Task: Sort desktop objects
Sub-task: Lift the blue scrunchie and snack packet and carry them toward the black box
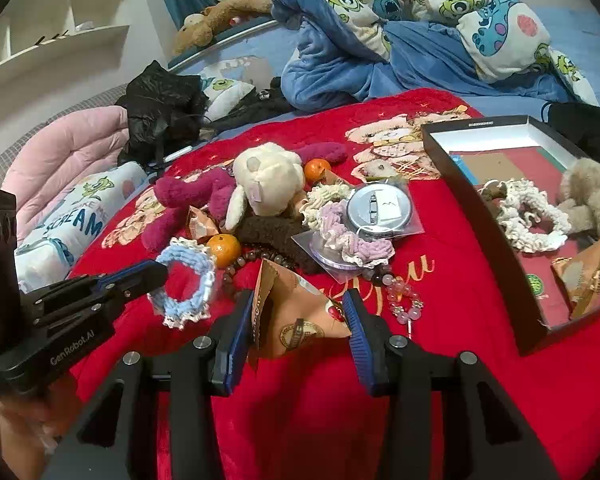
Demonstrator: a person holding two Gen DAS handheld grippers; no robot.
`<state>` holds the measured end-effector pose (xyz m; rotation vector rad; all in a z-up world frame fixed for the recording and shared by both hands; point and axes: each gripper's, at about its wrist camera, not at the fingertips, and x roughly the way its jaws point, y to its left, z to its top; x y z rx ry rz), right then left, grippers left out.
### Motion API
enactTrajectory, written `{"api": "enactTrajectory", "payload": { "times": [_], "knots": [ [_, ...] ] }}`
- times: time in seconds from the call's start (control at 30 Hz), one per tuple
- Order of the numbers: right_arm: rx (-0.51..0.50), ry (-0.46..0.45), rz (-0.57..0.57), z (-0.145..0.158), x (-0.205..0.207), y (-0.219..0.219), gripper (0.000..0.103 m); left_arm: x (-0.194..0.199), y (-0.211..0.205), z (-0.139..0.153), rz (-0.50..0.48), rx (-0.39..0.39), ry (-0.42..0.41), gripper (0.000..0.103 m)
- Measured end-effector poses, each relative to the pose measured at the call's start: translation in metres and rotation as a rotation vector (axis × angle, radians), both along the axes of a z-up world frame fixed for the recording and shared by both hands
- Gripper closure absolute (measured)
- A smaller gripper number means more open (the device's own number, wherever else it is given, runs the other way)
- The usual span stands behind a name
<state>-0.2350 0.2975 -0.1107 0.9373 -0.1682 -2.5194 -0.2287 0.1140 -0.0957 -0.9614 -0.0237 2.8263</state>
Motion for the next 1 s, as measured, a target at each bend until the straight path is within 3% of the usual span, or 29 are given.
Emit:
{"api": "enactTrajectory", "payload": {
  "times": [0.4, 0.47, 0.7, 1.0],
  "knots": [
    [-0.006, 0.032, -0.092, 0.015, 0.025, 0.057, 0.06, 0.011, 0.058, 0.021, -0.087, 0.044, 0.025, 0.095],
    [-0.009, 0.038, -0.118, 0.018, 0.031, 0.072, 0.06, 0.016, 0.078, 0.023, -0.108, 0.018, 0.041, 0.095],
    [-0.006, 0.068, -0.234, 0.027, 0.056, 0.139, 0.06, 0.026, 0.148, 0.028, -0.19, 0.06, 0.041, 0.095],
    [-0.02, 0.081, -0.379, 0.027, 0.088, 0.223, 0.06, 0.038, 0.242, 0.026, -0.268, 0.028, 0.035, 0.095]
  ]
}}
